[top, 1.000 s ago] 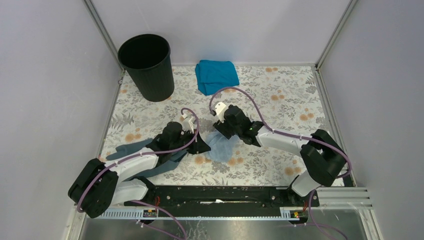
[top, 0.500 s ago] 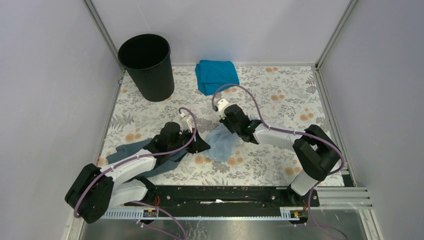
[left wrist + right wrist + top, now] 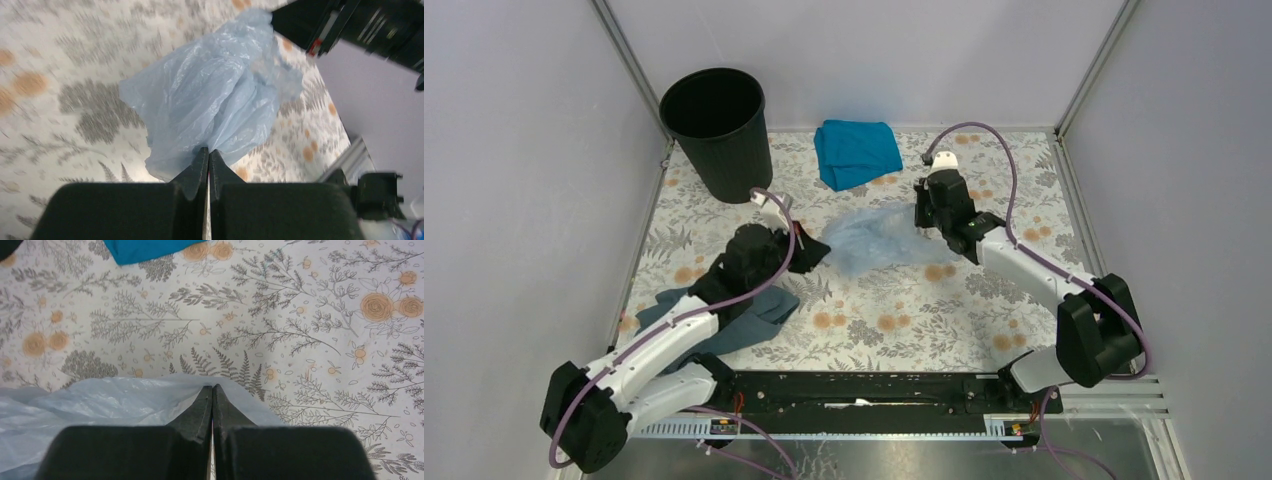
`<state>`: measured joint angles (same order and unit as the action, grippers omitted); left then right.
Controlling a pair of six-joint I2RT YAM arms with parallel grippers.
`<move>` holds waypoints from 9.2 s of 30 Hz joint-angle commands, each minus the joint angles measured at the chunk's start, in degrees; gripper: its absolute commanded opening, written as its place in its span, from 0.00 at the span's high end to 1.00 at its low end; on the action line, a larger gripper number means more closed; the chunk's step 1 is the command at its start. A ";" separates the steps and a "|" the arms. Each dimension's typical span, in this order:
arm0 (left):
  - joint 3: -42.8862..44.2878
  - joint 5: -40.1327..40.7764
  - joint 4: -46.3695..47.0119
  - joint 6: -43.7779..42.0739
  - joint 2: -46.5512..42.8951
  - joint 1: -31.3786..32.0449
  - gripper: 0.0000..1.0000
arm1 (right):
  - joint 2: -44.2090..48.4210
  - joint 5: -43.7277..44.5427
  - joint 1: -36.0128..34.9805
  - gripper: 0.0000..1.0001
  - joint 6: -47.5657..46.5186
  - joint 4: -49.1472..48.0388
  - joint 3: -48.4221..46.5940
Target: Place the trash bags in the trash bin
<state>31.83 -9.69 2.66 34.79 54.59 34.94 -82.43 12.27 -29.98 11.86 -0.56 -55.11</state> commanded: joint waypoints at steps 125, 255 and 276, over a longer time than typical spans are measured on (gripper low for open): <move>19.09 1.97 -13.78 -3.51 -6.10 -5.98 1.00 | 4.57 -14.60 -1.32 0.32 2.04 13.57 3.17; 9.55 -20.55 -0.58 9.31 12.51 0.13 1.00 | 7.67 -3.42 -7.92 0.28 9.95 7.24 8.70; 6.89 -33.11 17.22 19.17 15.67 -0.43 1.00 | 3.16 -6.76 5.48 0.01 1.43 31.71 -7.09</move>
<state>33.65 -44.21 15.99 52.77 65.87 35.38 -89.97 0.03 -24.43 14.48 24.14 -63.66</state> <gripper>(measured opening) 0.008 0.977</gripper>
